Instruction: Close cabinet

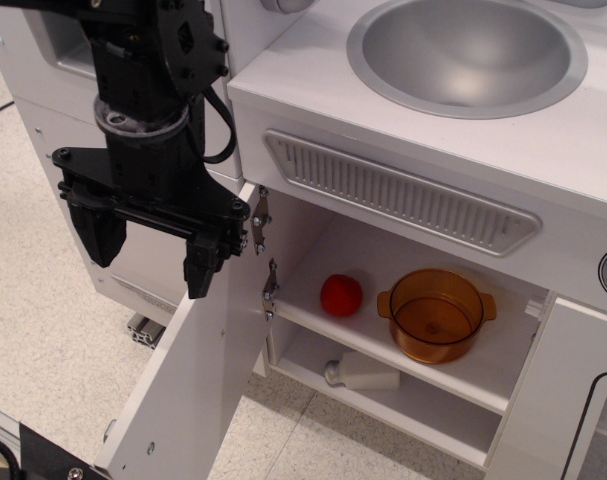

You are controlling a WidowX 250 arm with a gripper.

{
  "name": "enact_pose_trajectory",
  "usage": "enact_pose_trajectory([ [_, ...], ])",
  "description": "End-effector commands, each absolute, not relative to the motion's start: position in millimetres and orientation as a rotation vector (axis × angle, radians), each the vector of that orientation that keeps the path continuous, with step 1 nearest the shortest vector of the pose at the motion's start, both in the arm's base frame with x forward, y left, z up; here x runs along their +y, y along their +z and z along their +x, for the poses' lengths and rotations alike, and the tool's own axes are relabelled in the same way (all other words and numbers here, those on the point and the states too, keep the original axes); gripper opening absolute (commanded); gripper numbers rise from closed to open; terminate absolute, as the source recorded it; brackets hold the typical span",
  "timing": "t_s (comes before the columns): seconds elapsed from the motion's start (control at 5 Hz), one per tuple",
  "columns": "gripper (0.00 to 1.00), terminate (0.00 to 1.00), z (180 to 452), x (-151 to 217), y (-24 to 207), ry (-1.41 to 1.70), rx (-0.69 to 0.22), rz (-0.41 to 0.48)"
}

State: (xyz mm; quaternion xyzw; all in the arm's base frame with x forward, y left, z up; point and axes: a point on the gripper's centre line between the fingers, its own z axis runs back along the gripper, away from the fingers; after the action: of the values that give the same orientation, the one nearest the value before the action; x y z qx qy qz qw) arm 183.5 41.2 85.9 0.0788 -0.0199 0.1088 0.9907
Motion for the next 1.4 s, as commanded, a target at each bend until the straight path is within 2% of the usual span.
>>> enact_pose_trajectory([
  [0.0, 1.00, 0.00, 183, 41, 86, 0.218, -0.040, 0.158],
  [0.2, 1.00, 0.00, 183, 56, 82, 0.236, -0.037, 0.149],
  [0.4, 1.00, 0.00, 184, 66, 63, 0.231, -0.047, 0.135],
  [0.6, 1.00, 0.00, 188, 62, 39, 0.215, -0.083, 0.106],
  [1.0, 1.00, 0.00, 198, 43, 0, 0.231, -0.080, 0.112],
  [1.2, 1.00, 0.00, 201, 19, -11, 0.218, -0.106, 0.103],
])
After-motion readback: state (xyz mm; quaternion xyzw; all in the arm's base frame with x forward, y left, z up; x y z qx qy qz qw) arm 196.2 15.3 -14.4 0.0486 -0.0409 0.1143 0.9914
